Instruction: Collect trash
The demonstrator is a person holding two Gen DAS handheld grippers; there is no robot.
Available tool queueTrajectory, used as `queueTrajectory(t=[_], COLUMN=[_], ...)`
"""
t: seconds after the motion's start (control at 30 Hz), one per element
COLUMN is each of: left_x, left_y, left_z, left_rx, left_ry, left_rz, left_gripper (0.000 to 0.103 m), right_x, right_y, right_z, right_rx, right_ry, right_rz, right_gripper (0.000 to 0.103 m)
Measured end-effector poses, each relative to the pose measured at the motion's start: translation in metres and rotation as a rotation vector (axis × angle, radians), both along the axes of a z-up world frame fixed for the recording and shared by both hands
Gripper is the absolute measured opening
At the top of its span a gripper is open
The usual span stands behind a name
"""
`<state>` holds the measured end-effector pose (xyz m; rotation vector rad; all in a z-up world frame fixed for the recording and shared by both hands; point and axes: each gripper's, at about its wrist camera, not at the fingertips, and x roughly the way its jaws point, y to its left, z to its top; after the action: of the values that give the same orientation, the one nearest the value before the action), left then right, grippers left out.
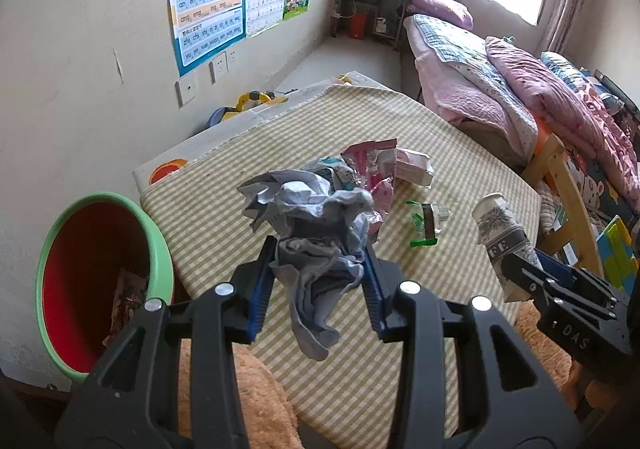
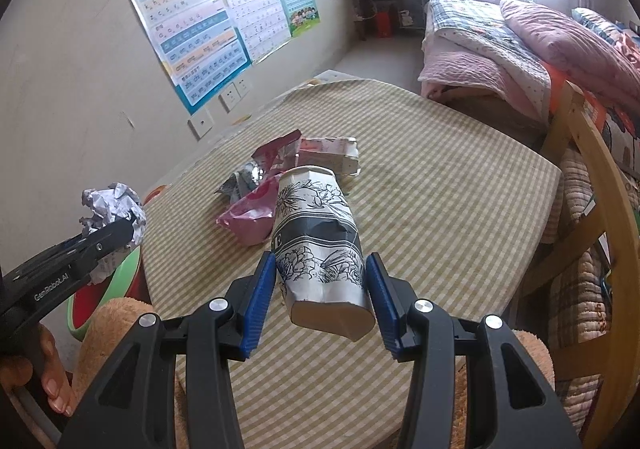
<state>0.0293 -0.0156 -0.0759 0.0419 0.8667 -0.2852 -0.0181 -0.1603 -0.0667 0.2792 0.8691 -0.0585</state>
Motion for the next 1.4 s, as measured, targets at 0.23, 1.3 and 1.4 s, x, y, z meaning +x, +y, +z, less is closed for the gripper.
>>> queueTrajectory(t=[0.23,1.3,1.4], left_x=[0.003,0.010,0.008], left_y=[0.012,0.029,0.027], left_z=[-0.005,-0.023,-0.023], left_rx=[-0.002,-0.037,-0.041], left_ry=[0.015,0.063,0.067], left_rz=[0.030,-0.003,-0.010], left_gripper=[0.039,0.039,0.039], right_x=[0.005,0.019,0.017], right_y=[0.013,0.036,0.034], right_z=[-0.005,-0.007,-0.006], right_rx=[-0.011,-0.103,-0.103], right_ry=[0.017,0.054,0.050], right_rz=[0.038,0.051,0.046], right_gripper=[0.045,0.045,0.045])
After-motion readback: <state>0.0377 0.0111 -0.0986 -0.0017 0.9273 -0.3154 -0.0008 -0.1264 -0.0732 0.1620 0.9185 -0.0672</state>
